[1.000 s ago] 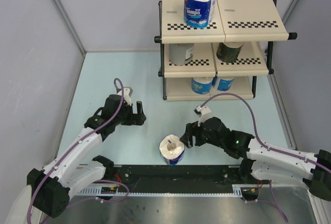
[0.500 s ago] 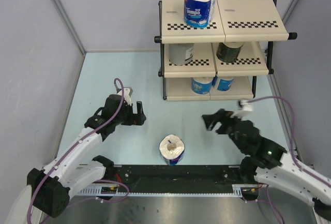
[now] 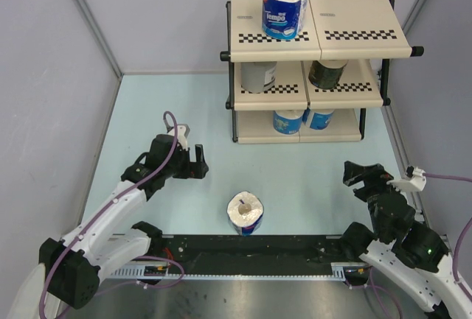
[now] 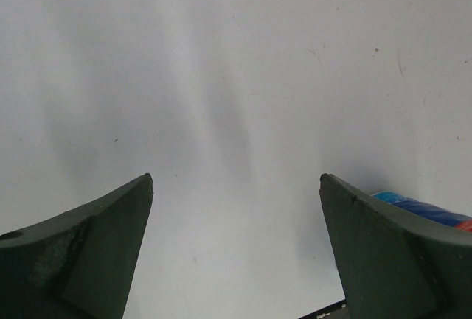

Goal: Place and organize the paper towels onto the shelf

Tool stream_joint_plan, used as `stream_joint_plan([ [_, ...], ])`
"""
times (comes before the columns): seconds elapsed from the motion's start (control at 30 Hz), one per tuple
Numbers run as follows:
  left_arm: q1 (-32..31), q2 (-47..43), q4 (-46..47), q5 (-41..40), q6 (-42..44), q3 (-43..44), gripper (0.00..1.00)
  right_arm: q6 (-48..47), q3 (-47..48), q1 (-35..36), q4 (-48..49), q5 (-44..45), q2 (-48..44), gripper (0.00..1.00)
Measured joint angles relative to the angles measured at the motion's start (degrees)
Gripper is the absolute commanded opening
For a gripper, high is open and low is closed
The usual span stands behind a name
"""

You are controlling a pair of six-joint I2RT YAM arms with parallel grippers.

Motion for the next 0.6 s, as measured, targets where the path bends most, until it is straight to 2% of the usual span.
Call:
stream_joint_plan([
  [0.27,0.0,0.1,0.0,0.0,0.0,0.0,1.0,2.7,0.2,1.9,-4.8,3.7,0.0,0.86],
  [0.6,0.0,0.1,0.0,0.0,0.0,0.0,1.0,3.8,0.3,2.7,-6.2,4.9,1.2,0.86],
])
